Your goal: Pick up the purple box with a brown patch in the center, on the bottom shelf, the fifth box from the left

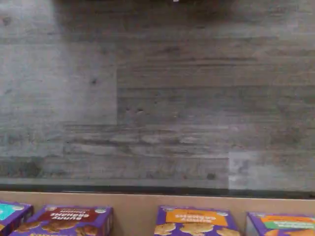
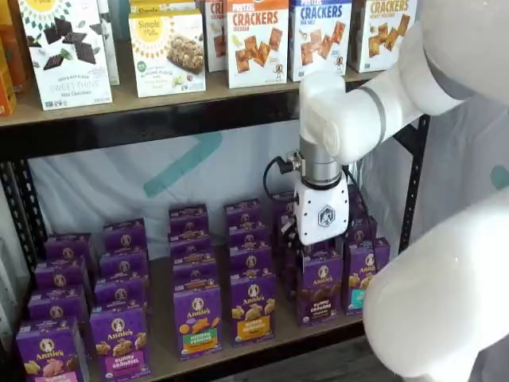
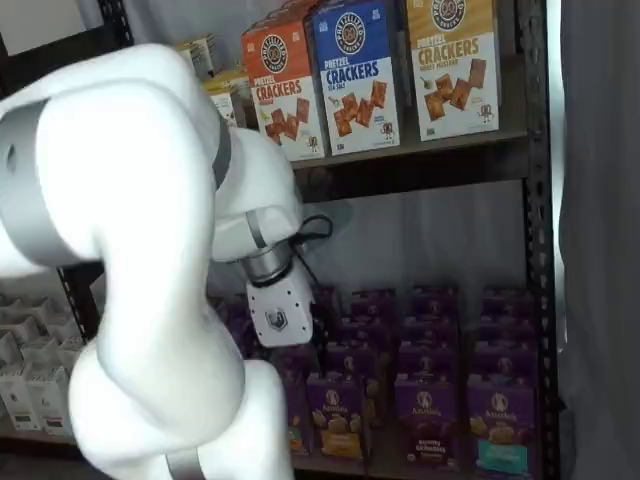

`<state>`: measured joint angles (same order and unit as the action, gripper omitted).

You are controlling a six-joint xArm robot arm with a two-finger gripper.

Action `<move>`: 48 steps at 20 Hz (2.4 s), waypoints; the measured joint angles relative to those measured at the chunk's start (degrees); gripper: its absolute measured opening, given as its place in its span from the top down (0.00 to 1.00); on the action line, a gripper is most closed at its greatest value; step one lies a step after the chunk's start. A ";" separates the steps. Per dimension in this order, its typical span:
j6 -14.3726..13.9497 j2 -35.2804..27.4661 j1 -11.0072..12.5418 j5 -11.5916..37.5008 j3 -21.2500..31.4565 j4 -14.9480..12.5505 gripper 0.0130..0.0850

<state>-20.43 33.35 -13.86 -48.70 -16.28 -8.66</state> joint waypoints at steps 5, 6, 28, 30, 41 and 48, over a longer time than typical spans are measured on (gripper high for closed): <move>0.59 -8.31 2.95 8.76 -0.63 -1.88 0.00; 1.37 -9.86 4.24 11.82 -0.43 -2.11 0.00; 8.00 -49.09 18.80 37.45 -17.58 -8.76 0.00; 8.44 -51.99 18.97 37.96 -19.95 -8.49 0.00; 12.62 -64.01 22.39 39.64 -31.13 -7.66 0.00; 15.78 -69.16 22.98 38.19 -37.85 -5.08 0.00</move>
<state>-4.65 -35.81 9.11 -10.51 -54.13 -13.73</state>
